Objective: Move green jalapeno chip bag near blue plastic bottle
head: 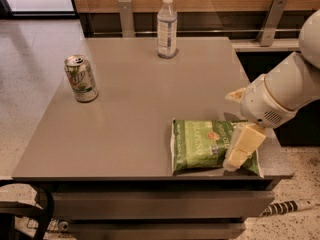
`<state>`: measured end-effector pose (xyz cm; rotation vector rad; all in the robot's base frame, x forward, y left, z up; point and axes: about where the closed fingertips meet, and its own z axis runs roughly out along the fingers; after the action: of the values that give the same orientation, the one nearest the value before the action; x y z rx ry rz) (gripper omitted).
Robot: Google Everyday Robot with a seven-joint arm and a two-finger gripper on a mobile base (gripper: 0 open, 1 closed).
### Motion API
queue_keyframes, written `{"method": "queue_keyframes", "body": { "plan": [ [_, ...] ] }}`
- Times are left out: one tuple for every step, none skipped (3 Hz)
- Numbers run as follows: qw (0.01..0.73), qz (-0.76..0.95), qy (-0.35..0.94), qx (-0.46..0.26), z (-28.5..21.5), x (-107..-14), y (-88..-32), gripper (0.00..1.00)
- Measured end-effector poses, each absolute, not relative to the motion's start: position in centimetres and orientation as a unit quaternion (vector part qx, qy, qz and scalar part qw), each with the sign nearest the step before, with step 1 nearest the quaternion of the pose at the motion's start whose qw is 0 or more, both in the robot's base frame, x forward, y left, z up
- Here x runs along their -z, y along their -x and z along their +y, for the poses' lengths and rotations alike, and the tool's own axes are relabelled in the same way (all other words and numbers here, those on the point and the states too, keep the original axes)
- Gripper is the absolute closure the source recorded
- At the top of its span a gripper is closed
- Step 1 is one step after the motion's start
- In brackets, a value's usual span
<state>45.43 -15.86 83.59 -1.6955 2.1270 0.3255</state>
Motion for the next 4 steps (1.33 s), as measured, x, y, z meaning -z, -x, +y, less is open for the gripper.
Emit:
{"method": "queue_keyframes", "body": {
  "plan": [
    [0.233, 0.738, 0.609, -0.174, -13.90, -81.42, -45.60, 0.00],
    [0.236, 0.734, 0.611, -0.180, -13.53, -81.41, -45.56, 0.17],
    [0.235, 0.733, 0.613, -0.178, -13.37, -81.49, -45.49, 0.48],
    [0.235, 0.732, 0.614, -0.178, -13.26, -81.53, -45.44, 0.71]
  ]
}}
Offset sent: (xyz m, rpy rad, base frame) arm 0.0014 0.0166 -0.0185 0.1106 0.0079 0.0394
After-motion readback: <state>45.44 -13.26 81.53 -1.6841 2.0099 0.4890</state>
